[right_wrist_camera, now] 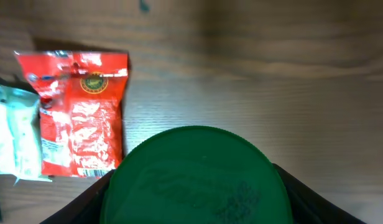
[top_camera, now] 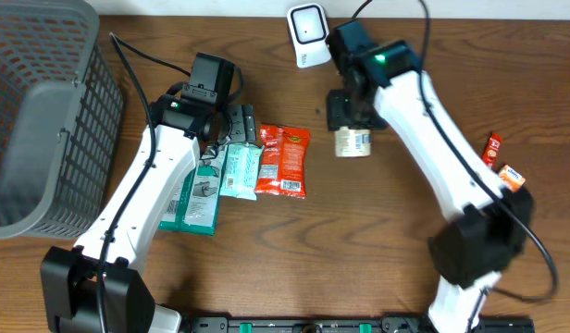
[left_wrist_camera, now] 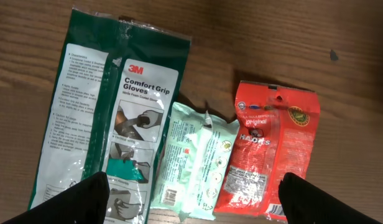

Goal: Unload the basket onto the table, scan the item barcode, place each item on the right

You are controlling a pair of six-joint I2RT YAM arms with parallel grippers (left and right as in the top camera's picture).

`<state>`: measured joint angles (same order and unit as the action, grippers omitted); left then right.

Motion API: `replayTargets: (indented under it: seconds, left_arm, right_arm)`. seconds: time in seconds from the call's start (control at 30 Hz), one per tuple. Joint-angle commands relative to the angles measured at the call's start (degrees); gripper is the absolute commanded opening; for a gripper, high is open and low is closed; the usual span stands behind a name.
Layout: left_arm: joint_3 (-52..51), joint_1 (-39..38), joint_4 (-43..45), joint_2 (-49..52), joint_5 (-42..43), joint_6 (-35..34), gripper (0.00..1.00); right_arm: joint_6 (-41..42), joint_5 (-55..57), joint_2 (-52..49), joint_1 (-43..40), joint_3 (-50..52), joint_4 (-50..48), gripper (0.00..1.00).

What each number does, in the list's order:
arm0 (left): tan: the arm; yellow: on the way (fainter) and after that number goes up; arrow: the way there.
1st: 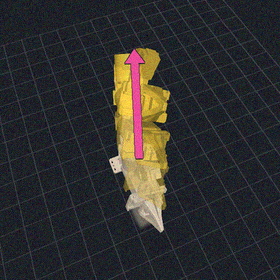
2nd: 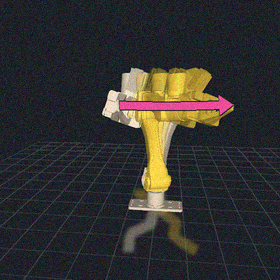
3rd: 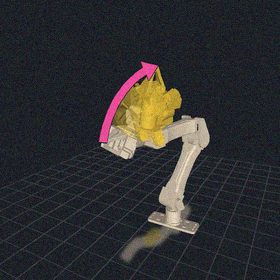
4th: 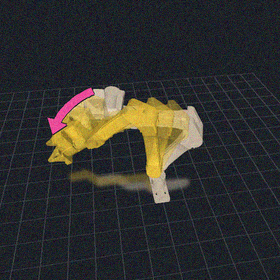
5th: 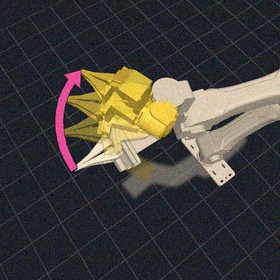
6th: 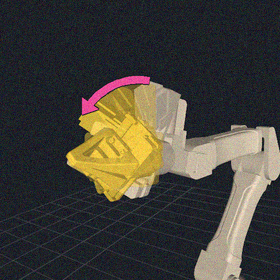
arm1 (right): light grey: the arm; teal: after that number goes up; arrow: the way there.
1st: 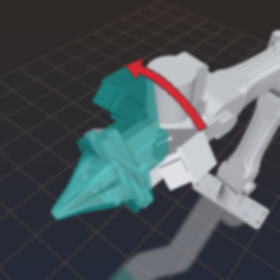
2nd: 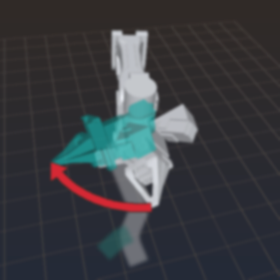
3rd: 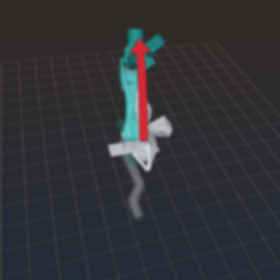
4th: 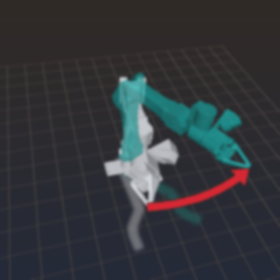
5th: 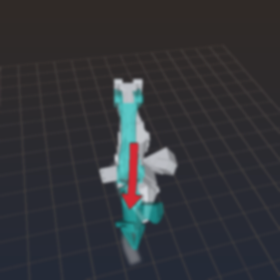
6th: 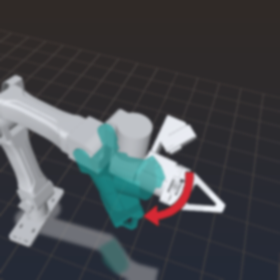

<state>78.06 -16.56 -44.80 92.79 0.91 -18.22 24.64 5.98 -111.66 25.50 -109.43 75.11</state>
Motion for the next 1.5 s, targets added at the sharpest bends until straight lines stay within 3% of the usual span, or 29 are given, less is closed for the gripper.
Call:
replayTargets:
  seconds: [0.0, 0.13, 0.33, 0.57, 0.7, 0.9, 1.23, 1.3, 1.37, 1.47]
  left_arm:
    - [-0.17, 0.15, -0.13, 0.11, -0.96, -0.52, 0.88]
    - [-0.17, 0.15, -0.13, 0.11, -0.96, -0.52, 0.88]
    - [-0.17, 0.15, -0.13, 0.11, -0.98, -0.52, 0.88]
    - [-0.17, 0.15, -0.13, 0.11, -0.96, -0.52, 0.88]
    - [-0.17, 0.15, -0.13, 0.11, -0.96, -0.52, 0.88]
    - [-0.17, 0.15, -0.13, 0.11, -0.96, -0.52, 0.88]
    - [-0.17, 0.15, -0.13, 0.11, -0.96, -0.52, 0.88]
    - [-0.17, 0.15, -0.13, 0.11, -0.96, -0.52, 0.88]
    - [-0.17, 0.15, -0.13, 0.11, -0.96, -0.52, 0.88]
    - [-0.17, 0.15, -0.13, 0.11, -0.96, -0.52, 0.88]
  right_arm:
    - [3.54, 10.01, 9.16, 2.38, 4.0, -1.4, 0.26]
    - [4.96, 13.73, 18.8, 3.96, 15.67, -10.47, 0.25]
    - [5.49, 14.08, 29.53, 4.11, 38.71, -35.54, 0.21]
    - [3.56, 16.76, 29.09, 4.2, 57.55, -62.07, 0.22]
    - [3.54, 19.69, 26.56, 4.17, 63.71, -74.55, 0.17]
    - [2.51, 21.99, 21.18, 4.13, 65.31, -82.27, 0.17]
    - [2.51, 22.03, 15.1, 4.17, 65.31, -84.72, 0.23]
    - [2.51, 22.01, 15.15, 4.17, 65.29, -85.15, 0.27]
    - [2.49, 22.01, 15.15, 4.17, 65.29, -85.11, 0.42]
    - [2.49, 21.99, 15.17, 4.2, 65.29, -84.7, 0.55]
